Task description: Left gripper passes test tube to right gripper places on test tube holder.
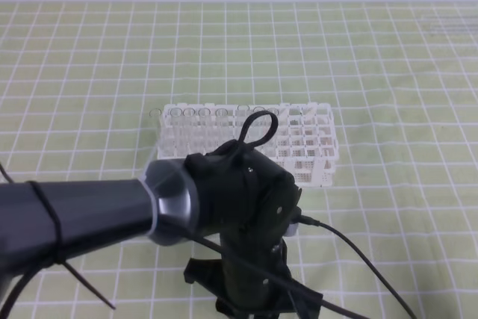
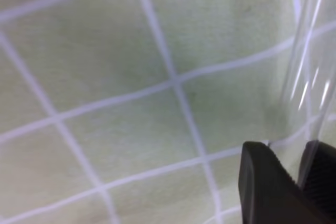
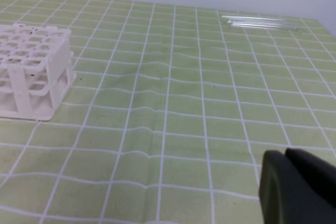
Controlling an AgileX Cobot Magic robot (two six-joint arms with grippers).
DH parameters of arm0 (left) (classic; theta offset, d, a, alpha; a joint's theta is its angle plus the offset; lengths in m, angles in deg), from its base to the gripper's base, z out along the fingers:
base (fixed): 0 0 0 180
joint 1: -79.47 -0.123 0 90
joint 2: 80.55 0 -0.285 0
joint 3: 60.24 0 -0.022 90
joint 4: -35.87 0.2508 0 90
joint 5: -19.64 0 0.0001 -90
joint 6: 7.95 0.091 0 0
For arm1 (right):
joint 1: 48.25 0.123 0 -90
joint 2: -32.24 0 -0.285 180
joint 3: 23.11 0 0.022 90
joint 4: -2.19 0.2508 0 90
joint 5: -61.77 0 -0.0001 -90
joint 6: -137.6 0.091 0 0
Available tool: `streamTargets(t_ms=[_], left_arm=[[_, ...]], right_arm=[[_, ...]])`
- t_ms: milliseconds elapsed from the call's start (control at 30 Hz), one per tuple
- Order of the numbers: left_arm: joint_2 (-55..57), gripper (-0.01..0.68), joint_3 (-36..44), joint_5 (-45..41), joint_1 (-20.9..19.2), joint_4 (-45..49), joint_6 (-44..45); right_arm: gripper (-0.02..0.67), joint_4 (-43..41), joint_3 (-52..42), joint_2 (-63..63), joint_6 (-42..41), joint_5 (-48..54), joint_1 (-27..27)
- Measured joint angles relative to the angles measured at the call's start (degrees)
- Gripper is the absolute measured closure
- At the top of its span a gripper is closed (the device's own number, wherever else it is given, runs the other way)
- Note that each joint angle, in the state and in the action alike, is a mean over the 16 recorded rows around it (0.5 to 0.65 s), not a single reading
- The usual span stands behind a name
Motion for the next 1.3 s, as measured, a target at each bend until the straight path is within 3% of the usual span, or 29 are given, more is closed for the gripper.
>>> streamTargets(t_ms=[300,600,1300], left_arm=[[-5.9,0.537,-0.02,0.75,0.0,8.07,0.0],[-15.24,0.537,3.65,8.62,0.34,17.84,0.03],[-40.59,0.539,35.61,40.67,8.99,39.57,2.72]], right_arm=[[0.666,0.0,0.0,0.0,0.0,0.0,0.0],[0.666,0.0,0.0,0.0,0.0,0.0,0.0],[0.666,0.0,0.0,0.0,0.0,0.0,0.0]])
